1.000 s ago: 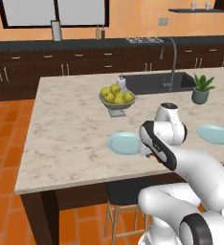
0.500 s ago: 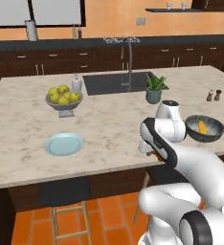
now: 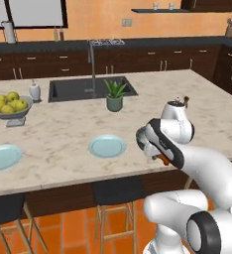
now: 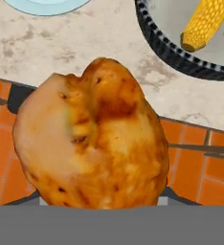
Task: Pick the chicken drumstick and corn from their plates and place them in the bowl. Then put the bowl in the fridge.
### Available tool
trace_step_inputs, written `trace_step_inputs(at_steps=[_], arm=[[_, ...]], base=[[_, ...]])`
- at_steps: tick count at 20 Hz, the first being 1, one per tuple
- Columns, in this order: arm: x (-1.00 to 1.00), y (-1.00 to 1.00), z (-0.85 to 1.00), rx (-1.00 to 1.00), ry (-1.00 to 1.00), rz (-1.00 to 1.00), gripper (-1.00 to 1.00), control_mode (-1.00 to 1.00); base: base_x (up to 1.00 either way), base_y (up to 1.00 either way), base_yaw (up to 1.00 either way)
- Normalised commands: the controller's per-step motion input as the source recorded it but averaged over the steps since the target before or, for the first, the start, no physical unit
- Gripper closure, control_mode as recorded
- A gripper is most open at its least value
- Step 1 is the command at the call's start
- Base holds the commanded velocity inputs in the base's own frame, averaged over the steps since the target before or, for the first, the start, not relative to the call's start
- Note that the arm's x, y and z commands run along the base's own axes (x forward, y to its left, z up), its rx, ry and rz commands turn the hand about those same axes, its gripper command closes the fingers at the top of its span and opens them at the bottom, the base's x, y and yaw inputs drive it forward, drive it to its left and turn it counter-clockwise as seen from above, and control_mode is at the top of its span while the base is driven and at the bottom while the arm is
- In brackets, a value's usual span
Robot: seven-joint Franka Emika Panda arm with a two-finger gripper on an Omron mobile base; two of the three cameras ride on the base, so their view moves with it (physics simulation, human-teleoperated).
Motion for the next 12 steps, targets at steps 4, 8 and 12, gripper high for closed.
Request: trace_step_inputs(at_steps=[4,8,12], arm=[[0.00,0.00,0.00,0.00,0.00,0.00,1.00,1.00],[0.00,0.00,0.00,0.00,0.00,0.00,1.00,1.00],[0.24,0.00,0.00,0.01,0.00,0.00,1.00,-1.00]], base=[[0.74,-0.42,0.00],[0.89,-0.37,0.00],[0.68,-0.18,0.00]])
